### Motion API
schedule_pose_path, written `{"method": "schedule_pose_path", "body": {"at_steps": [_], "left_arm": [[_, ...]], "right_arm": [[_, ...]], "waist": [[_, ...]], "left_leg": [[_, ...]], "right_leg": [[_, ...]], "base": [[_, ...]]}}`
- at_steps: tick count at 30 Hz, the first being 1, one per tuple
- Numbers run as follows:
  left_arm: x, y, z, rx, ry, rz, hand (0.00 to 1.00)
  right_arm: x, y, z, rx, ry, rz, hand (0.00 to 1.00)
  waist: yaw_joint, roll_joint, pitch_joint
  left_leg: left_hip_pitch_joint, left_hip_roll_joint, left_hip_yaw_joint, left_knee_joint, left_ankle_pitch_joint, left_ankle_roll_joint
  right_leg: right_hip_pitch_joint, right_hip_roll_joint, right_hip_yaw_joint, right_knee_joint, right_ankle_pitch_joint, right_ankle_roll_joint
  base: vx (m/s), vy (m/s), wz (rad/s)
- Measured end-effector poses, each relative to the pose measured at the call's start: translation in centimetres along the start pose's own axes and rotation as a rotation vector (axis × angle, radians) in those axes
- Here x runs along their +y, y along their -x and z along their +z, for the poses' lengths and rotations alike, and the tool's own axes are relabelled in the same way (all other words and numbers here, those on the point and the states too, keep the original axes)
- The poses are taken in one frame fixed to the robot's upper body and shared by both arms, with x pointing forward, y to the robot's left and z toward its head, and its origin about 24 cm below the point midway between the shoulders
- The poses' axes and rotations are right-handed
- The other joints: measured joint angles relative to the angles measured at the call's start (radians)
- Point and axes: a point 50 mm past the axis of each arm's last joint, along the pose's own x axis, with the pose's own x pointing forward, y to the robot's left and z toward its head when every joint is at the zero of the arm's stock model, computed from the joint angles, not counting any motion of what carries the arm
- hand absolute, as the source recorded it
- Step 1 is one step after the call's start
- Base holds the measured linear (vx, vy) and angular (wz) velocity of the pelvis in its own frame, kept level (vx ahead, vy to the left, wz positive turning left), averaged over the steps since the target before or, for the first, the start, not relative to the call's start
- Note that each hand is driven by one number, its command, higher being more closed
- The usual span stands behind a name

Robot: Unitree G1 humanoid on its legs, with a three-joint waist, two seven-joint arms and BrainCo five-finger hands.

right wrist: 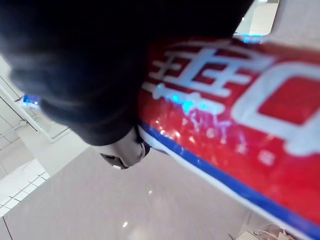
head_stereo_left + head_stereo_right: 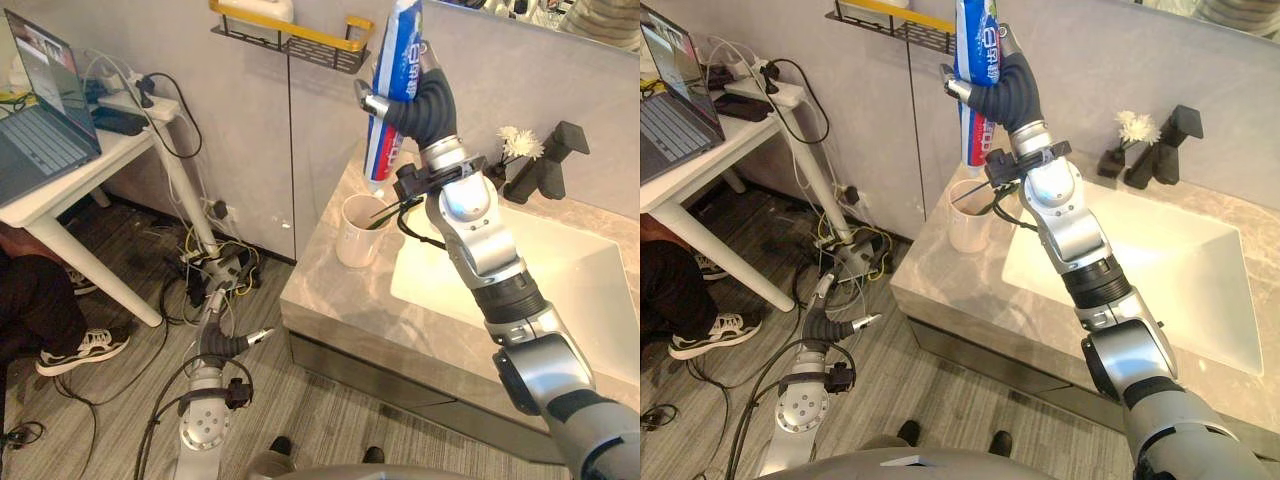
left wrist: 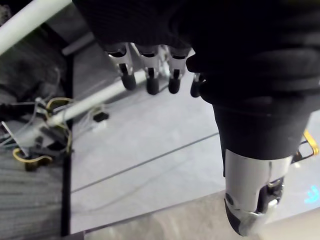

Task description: Organize washtable

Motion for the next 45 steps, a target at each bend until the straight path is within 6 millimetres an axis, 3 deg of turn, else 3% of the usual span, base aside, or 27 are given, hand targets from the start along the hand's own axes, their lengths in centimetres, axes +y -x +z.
{"method": "schedule_pose_path", "body": {"at_steps": [7, 15, 37, 45], "left_arm": [[-0.1, 0.0, 0.0, -0.001, 0.001, -0.002, 0.00], [-0.4, 0.1, 0.2, -0.005, 0.006, -0.016, 0.00], [-1.2, 0.2, 0.4, -0.004, 0.035, -0.026, 0.00], [-1.3, 0.2, 0.5, -0.004, 0.037, -0.018, 0.00]], "right_arm": [[0.0, 0.6, -1.2, 0.060, 0.033, 0.000, 1.00], [0.7, 2.8, -3.3, 0.164, -0.008, -0.013, 1.00], [2.5, 3.9, -4.3, 0.202, -0.044, -0.017, 1.00], [2.5, 5.7, -5.6, 0.283, -0.047, -0.030, 1.00]], "waist": [[0.000, 0.006, 0.009], [-0.001, 0.016, 0.016], [-0.002, 0.020, 0.043], [-0.003, 0.020, 0.044]], "left_leg": [[0.000, 0.000, 0.004, -0.004, 0.000, 0.000], [-0.006, 0.001, 0.007, -0.006, 0.000, 0.000], [-0.016, 0.001, 0.007, -0.003, -0.004, 0.005], [-0.016, 0.001, 0.010, -0.003, -0.004, 0.005]], "right_leg": [[-0.004, 0.000, 0.005, 0.000, -0.001, 0.001], [-0.012, 0.000, 0.007, 0.000, -0.001, 0.002], [-0.019, 0.000, 0.008, 0.000, -0.001, 0.002], [-0.022, 0.000, 0.010, 0.000, -0.001, 0.002]], "base": [[0.00, 0.000, 0.00], [0.00, 0.000, 0.00], [0.00, 0.000, 0.00], [0.00, 0.000, 0.00]]}}
